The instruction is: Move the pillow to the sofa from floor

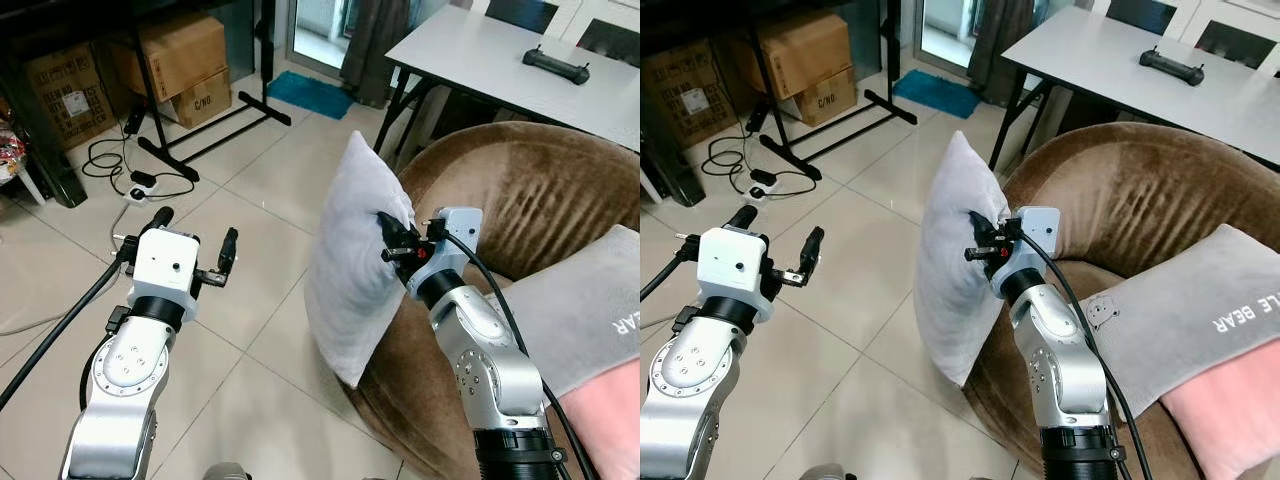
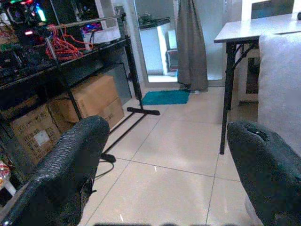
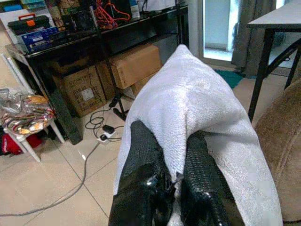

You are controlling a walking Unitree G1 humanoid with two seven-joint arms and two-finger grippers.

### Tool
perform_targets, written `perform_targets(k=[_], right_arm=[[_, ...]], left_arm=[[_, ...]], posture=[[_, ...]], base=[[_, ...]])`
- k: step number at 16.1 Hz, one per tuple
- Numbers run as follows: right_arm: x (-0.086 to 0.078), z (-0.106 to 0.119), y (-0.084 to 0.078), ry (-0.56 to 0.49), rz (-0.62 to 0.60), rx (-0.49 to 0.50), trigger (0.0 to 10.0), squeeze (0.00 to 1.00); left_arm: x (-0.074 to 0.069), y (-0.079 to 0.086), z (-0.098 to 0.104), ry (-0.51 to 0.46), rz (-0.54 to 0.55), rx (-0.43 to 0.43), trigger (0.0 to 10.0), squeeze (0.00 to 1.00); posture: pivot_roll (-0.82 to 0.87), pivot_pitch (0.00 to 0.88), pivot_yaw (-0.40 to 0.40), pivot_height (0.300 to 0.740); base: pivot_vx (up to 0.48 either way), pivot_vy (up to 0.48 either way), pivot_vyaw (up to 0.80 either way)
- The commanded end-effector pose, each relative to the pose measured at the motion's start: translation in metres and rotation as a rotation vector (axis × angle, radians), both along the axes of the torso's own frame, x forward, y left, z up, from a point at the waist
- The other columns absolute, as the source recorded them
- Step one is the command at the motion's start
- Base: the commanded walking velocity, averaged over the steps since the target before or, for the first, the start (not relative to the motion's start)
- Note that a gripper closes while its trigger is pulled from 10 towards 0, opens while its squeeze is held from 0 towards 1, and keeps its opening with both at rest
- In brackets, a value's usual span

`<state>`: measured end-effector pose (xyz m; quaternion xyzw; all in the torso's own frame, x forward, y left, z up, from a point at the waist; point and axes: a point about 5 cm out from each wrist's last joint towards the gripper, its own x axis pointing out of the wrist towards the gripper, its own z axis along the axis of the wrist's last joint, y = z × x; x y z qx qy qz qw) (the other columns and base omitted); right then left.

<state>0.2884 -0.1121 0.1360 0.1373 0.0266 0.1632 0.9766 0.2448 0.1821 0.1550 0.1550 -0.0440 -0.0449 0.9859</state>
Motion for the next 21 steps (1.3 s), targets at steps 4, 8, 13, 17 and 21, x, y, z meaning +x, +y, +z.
perform_targets(k=[4,8,13,17,21], right_arm=[[0.0,-0.004,-0.015,0.004,-0.11,0.0,0.0,0.0],[0.003,-0.01,-0.015,0.013,-0.145,-0.071,10.0,0.0],[0.008,-0.006,-0.006,0.004,-0.098,-0.079,10.0,0.0],[0.012,-0.007,-0.001,0.012,-0.056,-0.087,10.0,0.0],[0.014,-0.008,0.008,0.006,0.003,-0.09,10.0,0.0]], left_arm=[[0.001,0.004,-0.004,0.016,0.006,0.018,10.0,0.0],[0.009,0.007,0.001,-0.002,-0.001,0.028,10.0,0.0],[0.006,-0.004,0.0,0.004,-0.047,-0.007,10.0,0.0],[0.002,-0.004,0.0,-0.004,-0.041,-0.022,10.0,0.0],[-0.005,0.001,0.0,-0.002,-0.018,-0.021,10.0,0.0]], posture=[[0.12,0.0,-0.082,0.74],[0.11,0.0,-0.032,0.74],[0.12,0.0,-0.048,0.74],[0.15,0.0,-0.086,0.74],[0.17,0.0,-0.105,0.74]], base=[[0.0,0.0,0.0],[0.0,0.0,0.0],[0.0,0.0,0.0],[0.07,0.0,-0.76],[0.284,0.0,-0.8]])
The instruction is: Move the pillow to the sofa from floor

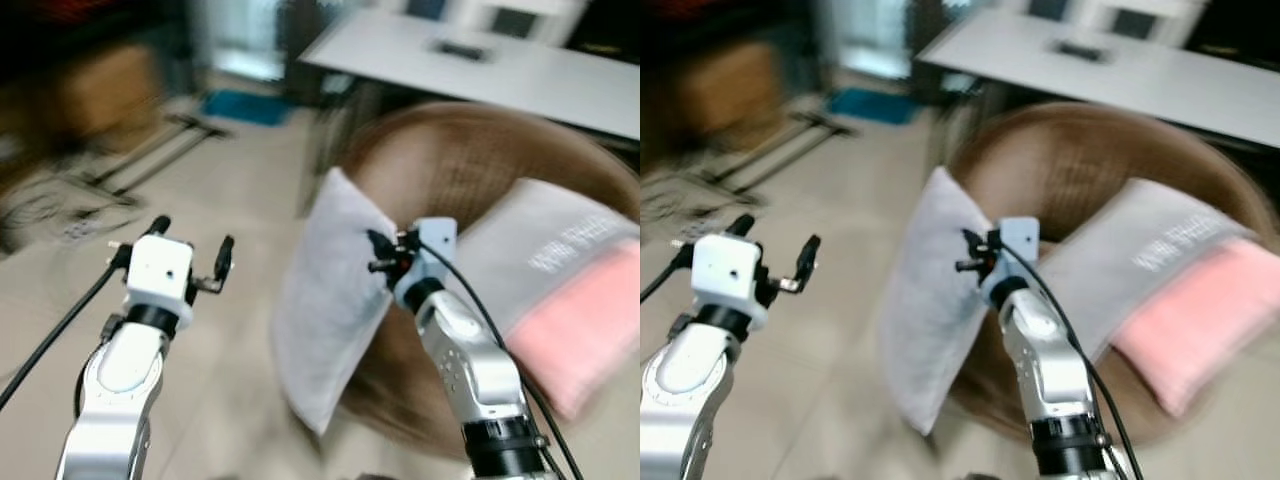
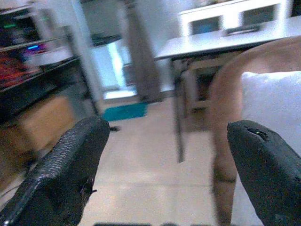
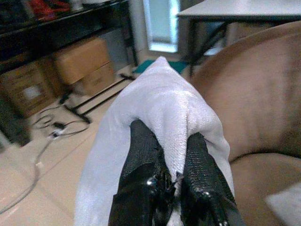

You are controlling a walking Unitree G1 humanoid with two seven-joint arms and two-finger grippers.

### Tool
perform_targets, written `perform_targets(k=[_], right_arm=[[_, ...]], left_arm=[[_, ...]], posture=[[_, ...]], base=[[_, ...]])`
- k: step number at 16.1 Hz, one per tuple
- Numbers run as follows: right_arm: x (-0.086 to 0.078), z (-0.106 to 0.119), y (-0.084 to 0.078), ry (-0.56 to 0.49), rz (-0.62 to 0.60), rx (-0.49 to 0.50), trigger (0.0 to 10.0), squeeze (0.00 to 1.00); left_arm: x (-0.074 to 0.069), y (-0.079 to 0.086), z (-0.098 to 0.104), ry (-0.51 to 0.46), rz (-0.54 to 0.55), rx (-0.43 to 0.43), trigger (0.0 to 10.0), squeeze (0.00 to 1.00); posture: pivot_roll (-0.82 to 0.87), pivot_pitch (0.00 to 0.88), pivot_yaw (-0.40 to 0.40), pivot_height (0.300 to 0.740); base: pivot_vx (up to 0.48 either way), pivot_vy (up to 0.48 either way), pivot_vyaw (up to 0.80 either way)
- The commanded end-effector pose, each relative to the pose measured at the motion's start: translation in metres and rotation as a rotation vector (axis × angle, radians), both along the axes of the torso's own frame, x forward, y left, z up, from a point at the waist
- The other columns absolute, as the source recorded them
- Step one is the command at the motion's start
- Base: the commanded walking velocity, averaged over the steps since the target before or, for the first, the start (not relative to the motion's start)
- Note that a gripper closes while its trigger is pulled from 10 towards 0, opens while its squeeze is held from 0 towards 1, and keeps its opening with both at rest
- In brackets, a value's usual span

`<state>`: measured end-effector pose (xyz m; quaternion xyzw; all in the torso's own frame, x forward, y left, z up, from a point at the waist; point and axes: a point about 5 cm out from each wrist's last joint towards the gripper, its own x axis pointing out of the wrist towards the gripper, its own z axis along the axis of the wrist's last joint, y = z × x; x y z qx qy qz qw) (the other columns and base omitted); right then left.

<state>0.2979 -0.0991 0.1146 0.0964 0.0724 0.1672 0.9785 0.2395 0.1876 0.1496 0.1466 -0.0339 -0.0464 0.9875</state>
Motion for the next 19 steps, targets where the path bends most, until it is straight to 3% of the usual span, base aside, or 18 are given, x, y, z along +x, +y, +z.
perform_targets(k=[1,6,19], right_arm=[[0.004,0.013,-0.003,-0.069,-0.005,0.005,10.0,0.0],[0.003,0.012,-0.003,-0.082,-0.003,0.001,10.0,0.0],[0.006,0.017,0.012,-0.119,0.102,-0.011,10.0,0.0]], left_arm=[[-0.001,-0.005,0.006,-0.023,-0.017,-0.005,10.0,0.0],[-0.002,-0.004,0.007,-0.017,-0.03,0.001,10.0,0.0],[-0.004,-0.003,0.008,0.018,-0.052,0.029,10.0,0.0]], posture=[[0.17,0.0,-0.104,0.74],[0.17,0.0,-0.084,0.74],[0.19,0.0,-0.068,0.74]], base=[[0.281,0.0,-0.8],[0.286,0.0,-0.73],[0.279,0.0,0.0]])
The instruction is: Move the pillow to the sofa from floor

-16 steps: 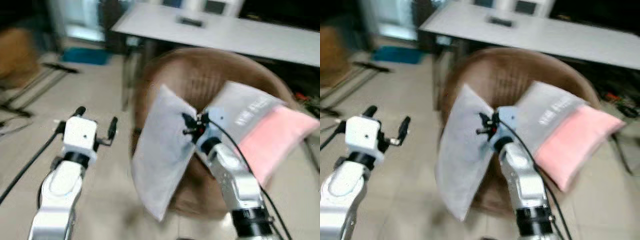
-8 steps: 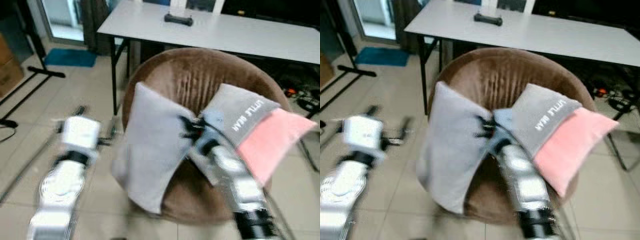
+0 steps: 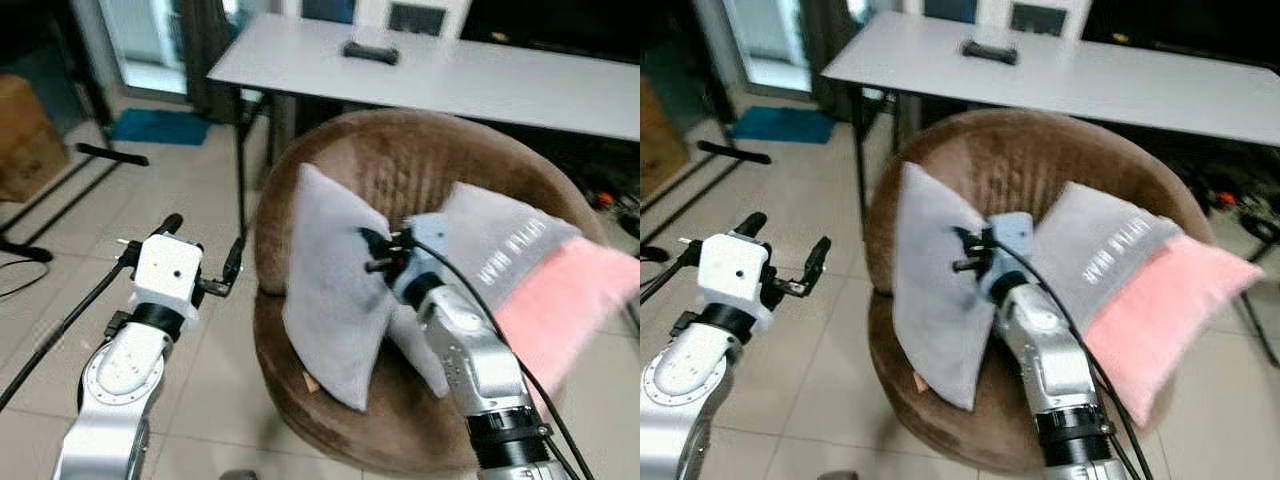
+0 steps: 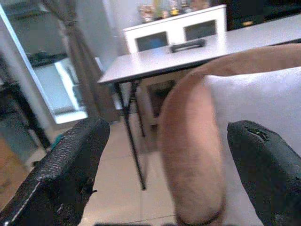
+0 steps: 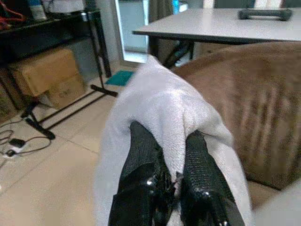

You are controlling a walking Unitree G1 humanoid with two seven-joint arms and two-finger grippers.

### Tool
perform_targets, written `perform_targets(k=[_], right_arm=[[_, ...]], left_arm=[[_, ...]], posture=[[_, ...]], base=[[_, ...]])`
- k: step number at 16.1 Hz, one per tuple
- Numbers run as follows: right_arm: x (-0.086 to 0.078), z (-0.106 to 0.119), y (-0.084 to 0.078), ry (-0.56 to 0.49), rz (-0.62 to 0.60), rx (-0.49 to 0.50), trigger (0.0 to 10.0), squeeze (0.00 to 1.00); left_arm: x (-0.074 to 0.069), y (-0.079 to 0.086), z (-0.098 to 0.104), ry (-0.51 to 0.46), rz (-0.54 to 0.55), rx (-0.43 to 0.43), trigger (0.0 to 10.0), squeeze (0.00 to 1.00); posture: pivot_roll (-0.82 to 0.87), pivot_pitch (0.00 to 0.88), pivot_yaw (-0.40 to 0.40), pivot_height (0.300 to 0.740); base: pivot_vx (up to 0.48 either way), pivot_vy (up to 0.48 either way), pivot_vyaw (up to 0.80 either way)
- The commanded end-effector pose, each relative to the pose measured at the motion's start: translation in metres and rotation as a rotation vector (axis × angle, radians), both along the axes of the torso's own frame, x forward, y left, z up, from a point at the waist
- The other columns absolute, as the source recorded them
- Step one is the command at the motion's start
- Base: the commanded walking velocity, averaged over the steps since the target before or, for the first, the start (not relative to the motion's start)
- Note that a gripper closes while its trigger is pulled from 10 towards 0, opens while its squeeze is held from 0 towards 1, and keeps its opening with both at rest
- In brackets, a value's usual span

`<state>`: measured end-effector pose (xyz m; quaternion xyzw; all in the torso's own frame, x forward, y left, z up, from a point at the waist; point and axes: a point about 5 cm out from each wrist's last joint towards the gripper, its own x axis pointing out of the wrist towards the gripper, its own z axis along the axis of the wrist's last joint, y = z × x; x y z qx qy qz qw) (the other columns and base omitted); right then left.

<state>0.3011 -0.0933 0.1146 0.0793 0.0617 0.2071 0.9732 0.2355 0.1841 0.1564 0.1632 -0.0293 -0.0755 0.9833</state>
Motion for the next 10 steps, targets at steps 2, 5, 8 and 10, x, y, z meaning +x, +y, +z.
perform_targets(k=[2,5,8,10], right_arm=[[0.005,0.018,0.01,-0.086,0.029,0.016,10.0,0.0],[0.008,0.02,0.012,-0.084,0.032,0.026,10.0,0.0],[0.01,0.021,0.015,-0.08,0.028,0.033,10.0,0.0],[0.013,0.024,0.023,-0.099,0.046,0.035,10.0,0.0]], left_arm=[[-0.002,0.0,-0.001,0.024,-0.014,0.009,10.0,0.0],[-0.004,0.0,-0.003,0.045,-0.039,0.035,10.0,0.0],[-0.007,0.002,-0.004,0.067,-0.064,0.053,10.0,0.0],[-0.009,0.006,-0.004,0.088,-0.081,0.074,10.0,0.0]], posture=[[0.19,0.0,-0.065,0.74],[0.19,0.0,-0.058,0.74],[0.2,0.0,-0.033,0.74],[0.2,0.0,-0.006,0.74]], base=[[0.274,0.0,0.0],[0.265,0.0,-0.27],[0.254,0.0,-0.8],[0.0,0.0,0.0]])
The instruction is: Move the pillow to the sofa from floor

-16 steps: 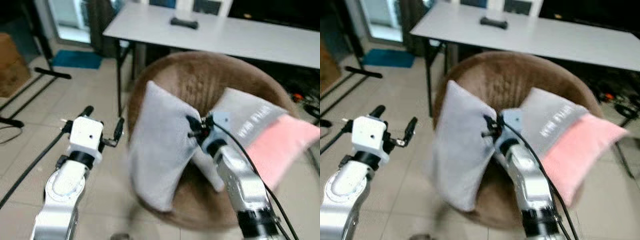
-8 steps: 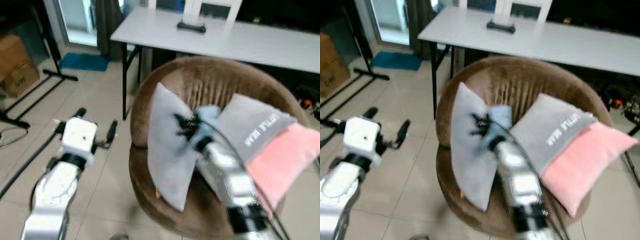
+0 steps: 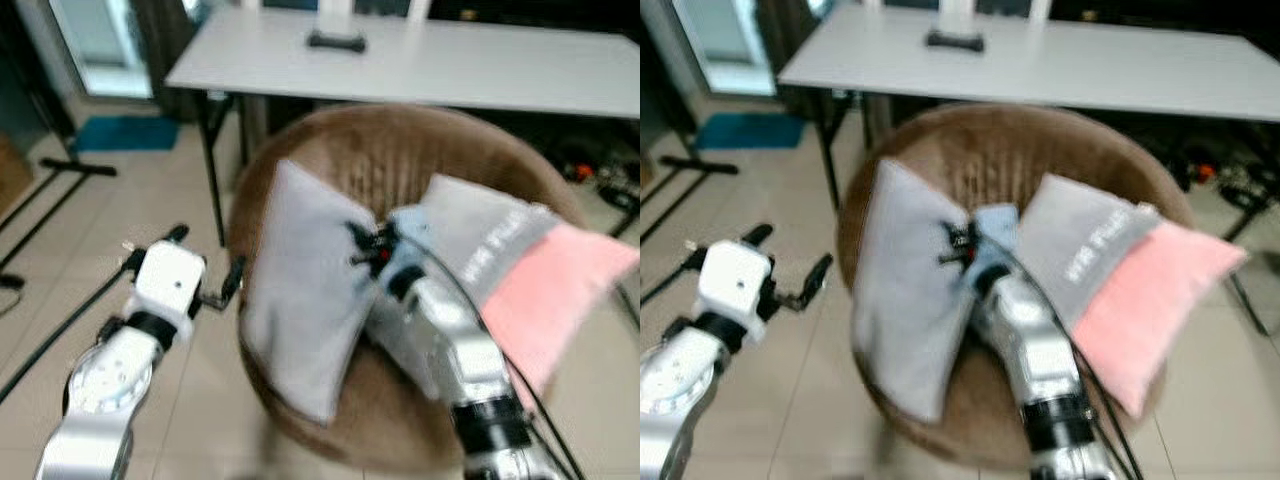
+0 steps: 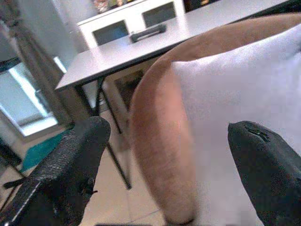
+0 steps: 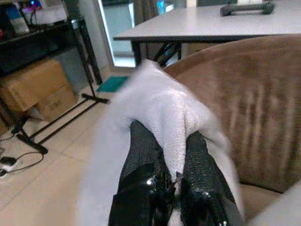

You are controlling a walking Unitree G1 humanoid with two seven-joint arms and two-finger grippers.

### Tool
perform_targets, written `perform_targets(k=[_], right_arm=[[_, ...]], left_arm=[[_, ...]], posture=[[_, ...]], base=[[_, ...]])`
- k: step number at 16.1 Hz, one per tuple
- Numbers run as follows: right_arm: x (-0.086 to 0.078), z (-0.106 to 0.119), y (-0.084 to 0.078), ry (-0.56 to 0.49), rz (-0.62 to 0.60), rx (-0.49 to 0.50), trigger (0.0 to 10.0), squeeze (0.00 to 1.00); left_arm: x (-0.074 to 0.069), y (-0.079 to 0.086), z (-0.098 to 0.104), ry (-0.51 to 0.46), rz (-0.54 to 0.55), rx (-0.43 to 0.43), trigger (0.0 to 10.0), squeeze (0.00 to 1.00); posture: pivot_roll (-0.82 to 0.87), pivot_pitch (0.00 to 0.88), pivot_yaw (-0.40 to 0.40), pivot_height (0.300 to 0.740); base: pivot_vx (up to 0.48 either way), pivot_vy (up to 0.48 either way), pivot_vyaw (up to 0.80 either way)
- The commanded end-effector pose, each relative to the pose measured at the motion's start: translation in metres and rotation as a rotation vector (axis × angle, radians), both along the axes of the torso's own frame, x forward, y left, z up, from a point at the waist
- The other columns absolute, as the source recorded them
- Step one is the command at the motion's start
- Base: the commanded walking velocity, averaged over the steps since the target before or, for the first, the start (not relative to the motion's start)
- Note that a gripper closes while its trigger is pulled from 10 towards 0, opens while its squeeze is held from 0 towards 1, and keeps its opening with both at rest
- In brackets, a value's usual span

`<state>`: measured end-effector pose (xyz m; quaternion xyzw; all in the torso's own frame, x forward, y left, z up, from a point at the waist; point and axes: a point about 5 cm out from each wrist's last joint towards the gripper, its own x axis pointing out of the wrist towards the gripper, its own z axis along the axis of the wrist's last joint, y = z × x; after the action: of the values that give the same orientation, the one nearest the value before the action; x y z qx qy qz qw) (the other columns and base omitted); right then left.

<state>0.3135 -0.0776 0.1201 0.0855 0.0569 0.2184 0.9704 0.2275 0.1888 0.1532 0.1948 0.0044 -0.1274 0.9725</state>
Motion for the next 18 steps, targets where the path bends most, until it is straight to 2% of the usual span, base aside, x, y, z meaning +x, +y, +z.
perform_targets(k=[1,2,5,8,10,13,15,18], right_arm=[[0.008,0.025,0.017,-0.106,0.038,0.031,10.0,0.0],[0.011,0.027,0.02,-0.108,0.038,0.037,10.0,0.0],[0.032,0.038,0.034,-0.097,0.035,0.07,10.0,0.0],[0.052,0.046,0.05,-0.062,0.03,0.074,10.0,0.0],[0.064,0.049,0.057,-0.001,-0.007,0.121,10.0,0.0],[0.075,0.049,0.048,0.046,-0.085,0.137,10.0,0.0],[0.084,0.05,0.029,0.071,-0.16,0.144,10.0,0.0],[0.09,0.048,0.004,0.068,-0.234,0.017,10.0,0.0]], left_arm=[[-0.003,0.003,-0.001,0.019,-0.008,0.003,10.0,0.0],[-0.003,0.003,-0.001,0.019,-0.014,0.001,10.0,0.0],[-0.007,0.005,-0.001,0.047,-0.047,0.013,10.0,0.0],[-0.025,0.01,-0.01,0.166,-0.137,0.057,10.0,0.0],[-0.04,0.021,-0.015,0.255,-0.173,0.143,10.0,0.0],[-0.048,0.027,-0.012,0.274,-0.173,0.177,10.0,0.0],[-0.05,0.027,-0.01,0.289,-0.195,0.19,10.0,0.0],[-0.053,0.021,-0.011,0.308,-0.242,0.168,10.0,0.0]], posture=[[0.21,0.0,0.0,0.74],[0.21,0.0,0.0,0.74],[0.22,0.0,-0.015,0.74],[0.24,0.0,-0.043,0.74],[0.27,0.0,-0.062,0.74],[0.29,0.0,-0.07,0.74],[0.29,0.0,-0.07,0.74],[0.3,0.0,-0.073,0.74]], base=[[0.0,0.0,0.0],[0.0,0.0,0.0],[0.0,0.0,0.0],[0.0,0.0,0.0],[0.0,0.0,0.0],[0.0,0.0,0.0],[0.0,0.0,0.0],[0.0,0.0,0.0]])
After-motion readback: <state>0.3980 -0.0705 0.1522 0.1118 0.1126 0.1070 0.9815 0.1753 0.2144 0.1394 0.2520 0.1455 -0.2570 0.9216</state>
